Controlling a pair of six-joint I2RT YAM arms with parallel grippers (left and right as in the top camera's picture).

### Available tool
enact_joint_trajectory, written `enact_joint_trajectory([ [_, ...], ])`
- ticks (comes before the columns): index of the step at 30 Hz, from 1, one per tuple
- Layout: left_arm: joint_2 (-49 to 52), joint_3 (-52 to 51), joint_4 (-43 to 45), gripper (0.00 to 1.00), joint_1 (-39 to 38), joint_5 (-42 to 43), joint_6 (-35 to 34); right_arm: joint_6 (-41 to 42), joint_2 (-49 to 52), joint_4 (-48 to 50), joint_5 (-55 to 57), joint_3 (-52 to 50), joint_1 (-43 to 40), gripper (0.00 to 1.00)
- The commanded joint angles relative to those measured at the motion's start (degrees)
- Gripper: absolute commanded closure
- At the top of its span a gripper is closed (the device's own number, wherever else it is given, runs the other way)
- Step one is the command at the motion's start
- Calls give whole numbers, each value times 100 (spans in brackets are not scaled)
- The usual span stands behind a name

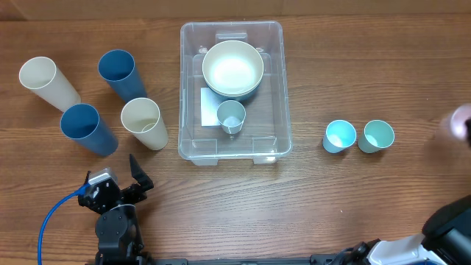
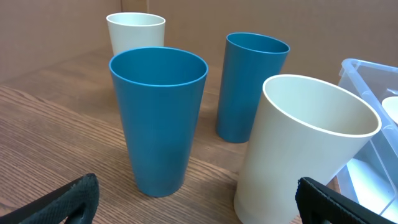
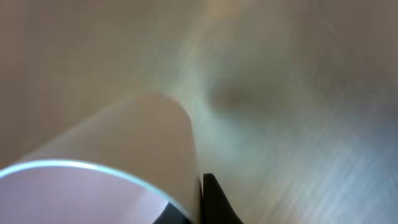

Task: Pack container
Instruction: 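Grasp the pink cup with the right gripper and carry it to the bin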

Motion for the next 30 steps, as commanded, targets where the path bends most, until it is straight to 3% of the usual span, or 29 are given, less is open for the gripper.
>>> enact_joint_trajectory([
  [1,-28,-13,0,0,26,-109,116,-428,-61,-380,-417,1187,841,96],
  [6,-28,-13,0,0,26,-109,116,-1040,-61,-1021,-428,2424,2885,96],
  [15,-28,-13,0,0,26,-109,116,-1069,164,-1132,52,2500,6236,96],
  [20,-28,-13,-2,0,26,-109,116,-1069,649,-1130,243,2500,7145,96],
  [30,-28,-13,-2,0,26,-109,116,-1047,1342,-957,238,2127,7530,96],
])
